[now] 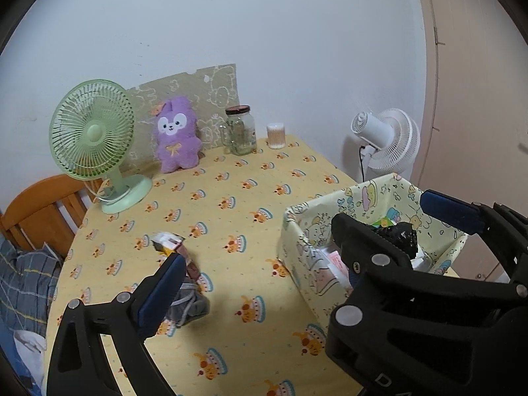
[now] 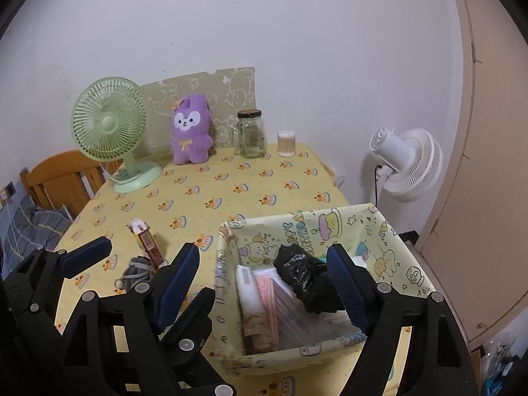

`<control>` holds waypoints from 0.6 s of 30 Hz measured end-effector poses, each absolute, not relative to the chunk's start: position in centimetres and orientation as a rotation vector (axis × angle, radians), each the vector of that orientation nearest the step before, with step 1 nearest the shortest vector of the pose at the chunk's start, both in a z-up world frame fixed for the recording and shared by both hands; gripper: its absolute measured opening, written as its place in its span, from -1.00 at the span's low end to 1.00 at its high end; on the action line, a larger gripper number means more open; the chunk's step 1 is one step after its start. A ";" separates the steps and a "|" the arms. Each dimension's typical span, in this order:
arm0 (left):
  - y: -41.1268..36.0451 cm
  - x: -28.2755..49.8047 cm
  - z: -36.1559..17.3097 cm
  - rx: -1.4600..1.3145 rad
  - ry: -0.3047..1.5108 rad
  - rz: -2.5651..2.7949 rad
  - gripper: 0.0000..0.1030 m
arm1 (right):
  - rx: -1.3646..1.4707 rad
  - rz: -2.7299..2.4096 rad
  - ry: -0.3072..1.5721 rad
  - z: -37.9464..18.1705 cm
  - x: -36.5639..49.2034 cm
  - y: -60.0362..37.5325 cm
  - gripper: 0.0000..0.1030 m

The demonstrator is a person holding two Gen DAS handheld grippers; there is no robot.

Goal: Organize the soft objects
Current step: 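Move both tools back over the table toward the grey cord bundle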

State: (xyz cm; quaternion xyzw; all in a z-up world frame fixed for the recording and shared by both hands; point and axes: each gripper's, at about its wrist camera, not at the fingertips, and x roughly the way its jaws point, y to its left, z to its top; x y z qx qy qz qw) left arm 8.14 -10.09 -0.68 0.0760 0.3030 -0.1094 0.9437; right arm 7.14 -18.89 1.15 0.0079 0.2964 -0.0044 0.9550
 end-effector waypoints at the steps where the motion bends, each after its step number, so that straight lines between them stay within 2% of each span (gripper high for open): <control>1: -9.9 8.1 -0.5 0.152 0.614 -0.219 0.94 | 0.016 -0.008 0.599 1.3 7.1 -18.7 0.59; 18: -5.6 7.3 0.9 0.141 0.575 -0.153 0.94 | 0.009 0.050 0.562 2.7 6.9 -14.1 0.60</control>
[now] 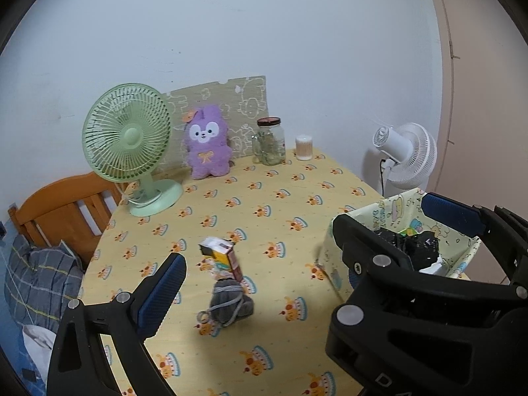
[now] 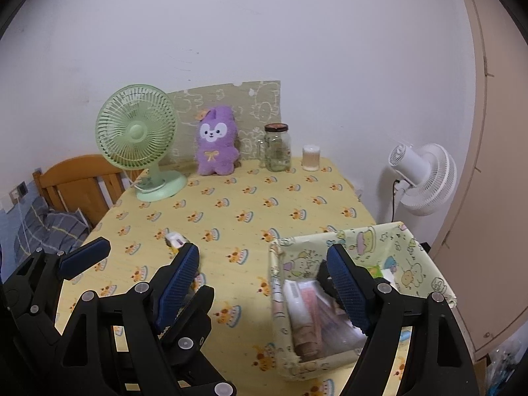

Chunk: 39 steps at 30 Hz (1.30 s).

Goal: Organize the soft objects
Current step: 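Move both tools back over the table toward the grey cord bundle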

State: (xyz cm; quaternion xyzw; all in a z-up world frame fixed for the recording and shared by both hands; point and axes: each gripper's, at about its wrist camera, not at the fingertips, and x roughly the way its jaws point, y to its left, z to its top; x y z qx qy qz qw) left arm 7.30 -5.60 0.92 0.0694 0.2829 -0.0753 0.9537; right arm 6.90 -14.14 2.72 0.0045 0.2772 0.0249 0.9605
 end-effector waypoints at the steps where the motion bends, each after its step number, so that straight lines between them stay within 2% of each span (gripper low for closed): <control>1: -5.4 7.3 0.9 0.140 0.573 -0.149 0.94 | 0.009 0.054 0.560 2.7 6.9 -13.9 0.60; 14: -2.9 7.6 0.2 0.135 0.585 -0.116 0.95 | 0.014 0.085 0.570 1.8 7.5 -11.4 0.60; 26: -1.3 9.3 -2.8 0.135 0.639 -0.094 0.95 | -0.003 0.115 0.602 -1.3 9.2 -9.7 0.59; 31: -0.7 9.7 -4.1 0.153 0.661 -0.062 0.94 | -0.021 0.155 0.608 -2.7 10.1 -9.0 0.49; 39: 0.3 10.9 -6.2 0.143 0.713 -0.053 0.92 | -0.044 0.186 0.651 -4.7 11.6 -7.8 0.48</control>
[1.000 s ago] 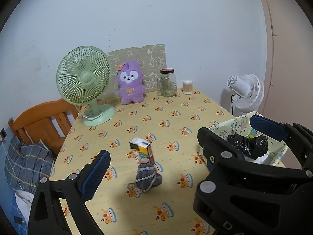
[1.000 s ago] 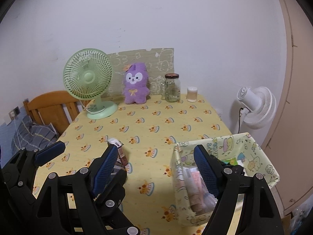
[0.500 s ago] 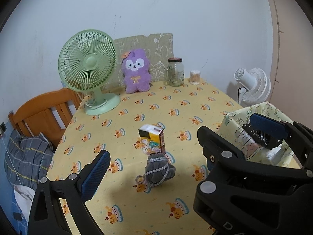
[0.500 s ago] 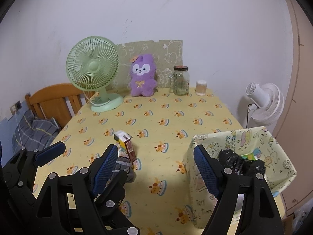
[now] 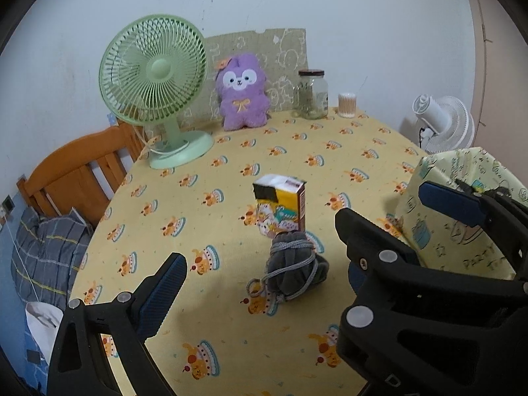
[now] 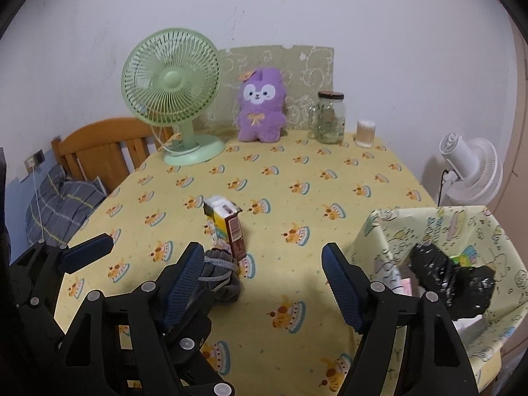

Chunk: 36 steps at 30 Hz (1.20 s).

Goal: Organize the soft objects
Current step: 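Move both tools back over the table toward the grey cord bundle, then grasp the grey cord bundle with the left tool while the right tool approaches the juice carton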

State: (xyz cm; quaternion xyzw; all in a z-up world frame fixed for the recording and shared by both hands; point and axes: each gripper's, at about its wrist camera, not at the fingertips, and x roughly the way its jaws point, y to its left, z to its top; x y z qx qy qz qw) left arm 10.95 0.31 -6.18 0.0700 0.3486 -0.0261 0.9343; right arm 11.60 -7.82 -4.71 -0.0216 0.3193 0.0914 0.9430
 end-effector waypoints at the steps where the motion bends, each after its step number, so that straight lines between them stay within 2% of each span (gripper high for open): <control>1: 0.4 11.1 -6.4 0.147 0.720 -0.049 0.91 | -0.053 0.188 0.652 -4.9 11.7 -7.7 0.47; 4: 0.9 11.7 -7.3 0.140 0.749 -0.052 0.88 | -0.079 0.212 0.679 -5.7 12.3 -7.1 0.36; 11: 1.5 13.0 -8.8 0.110 0.785 -0.074 0.86 | -0.086 0.197 0.732 -7.2 13.8 -6.6 0.36; 15: 1.4 13.9 -9.8 0.089 0.816 -0.089 0.77 | -0.080 0.193 0.769 -8.2 14.8 -6.9 0.36; 26: 0.9 15.6 -11.0 0.056 0.842 -0.132 0.77 | -0.032 0.152 0.797 -9.3 16.2 -8.0 0.35; 29: 0.8 15.9 -11.2 0.043 0.854 -0.159 0.60 | -0.021 0.156 0.811 -9.6 16.4 -8.2 0.35; 32: 0.6 15.9 -11.2 0.035 0.857 -0.187 0.34 | -0.015 0.161 0.825 -9.8 16.6 -8.4 0.36; 34: 0.4 15.9 -11.2 0.024 0.858 -0.212 0.01 | -0.009 0.161 0.830 -9.9 16.7 -8.4 0.36; 36: 0.3 15.8 -11.1 0.017 0.854 -0.215 -0.08 | -0.001 0.163 0.836 -9.9 16.7 -8.6 0.36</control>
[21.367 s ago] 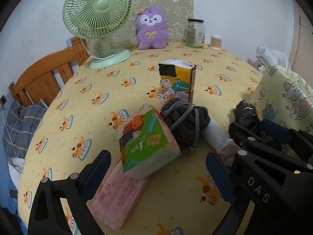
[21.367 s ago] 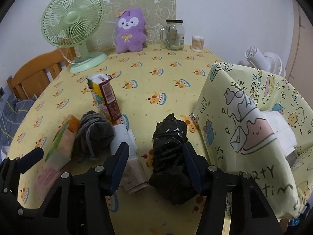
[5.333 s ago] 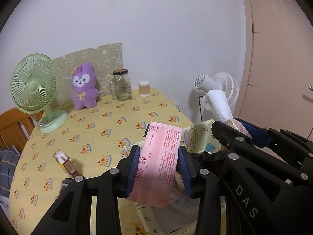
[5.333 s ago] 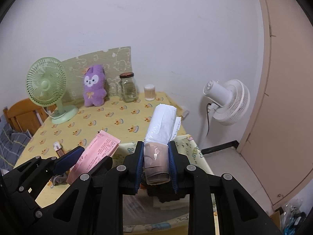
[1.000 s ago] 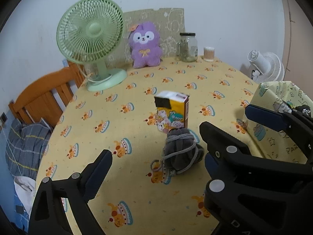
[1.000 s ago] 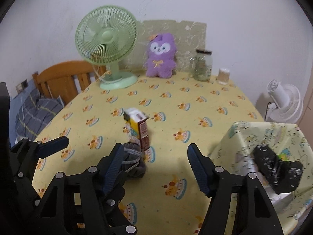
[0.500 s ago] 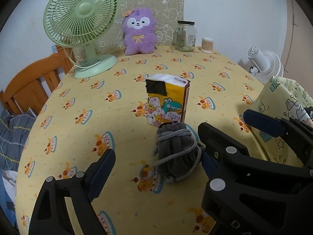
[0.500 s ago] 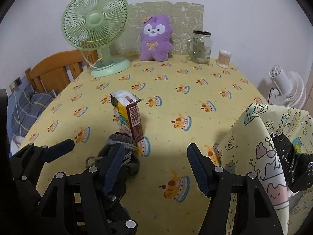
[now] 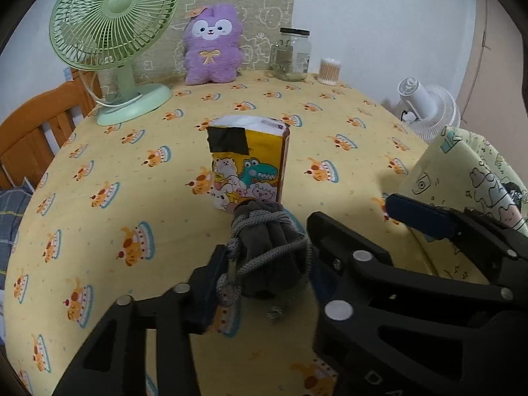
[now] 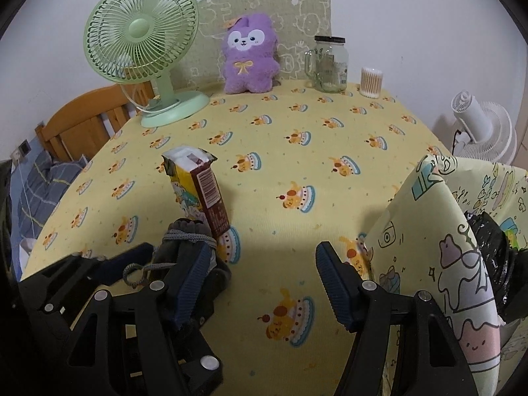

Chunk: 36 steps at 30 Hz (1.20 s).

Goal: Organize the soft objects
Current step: 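Grasp the grey cord bundle with the left tool while the right tool approaches the juice carton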

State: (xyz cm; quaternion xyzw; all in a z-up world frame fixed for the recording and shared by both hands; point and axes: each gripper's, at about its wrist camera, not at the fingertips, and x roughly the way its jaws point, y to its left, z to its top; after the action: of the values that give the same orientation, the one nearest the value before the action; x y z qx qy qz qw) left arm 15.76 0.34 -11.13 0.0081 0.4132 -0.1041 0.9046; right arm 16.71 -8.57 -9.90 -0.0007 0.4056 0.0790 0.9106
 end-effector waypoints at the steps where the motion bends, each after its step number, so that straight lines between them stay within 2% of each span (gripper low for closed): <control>1: 0.3 15.7 -11.1 0.019 0.851 -0.214 -0.14 | -0.001 0.165 0.837 -9.9 16.7 -8.6 0.36; 4: 0.4 15.4 -10.9 0.020 0.844 -0.209 -0.26 | -0.004 0.167 0.834 -9.8 16.5 -8.5 0.36; 9: 0.8 14.6 -10.4 0.039 0.816 -0.166 -0.29 | -0.018 0.178 0.810 -9.4 16.0 -8.1 0.36; 21: 3.5 13.5 -9.6 0.031 0.788 -0.055 -0.31 | -0.039 0.246 0.780 -8.6 15.4 -5.2 0.36; 36: 5.0 16.1 -9.5 0.031 0.783 0.015 -0.31 | 0.000 0.241 0.774 -8.8 18.4 -4.0 0.36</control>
State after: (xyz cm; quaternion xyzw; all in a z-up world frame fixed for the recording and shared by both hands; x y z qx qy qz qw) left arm 16.05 5.02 -9.49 0.0151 0.3815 0.0071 0.9242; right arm 18.42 -3.97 -8.76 -0.0001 0.3766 0.1173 0.9189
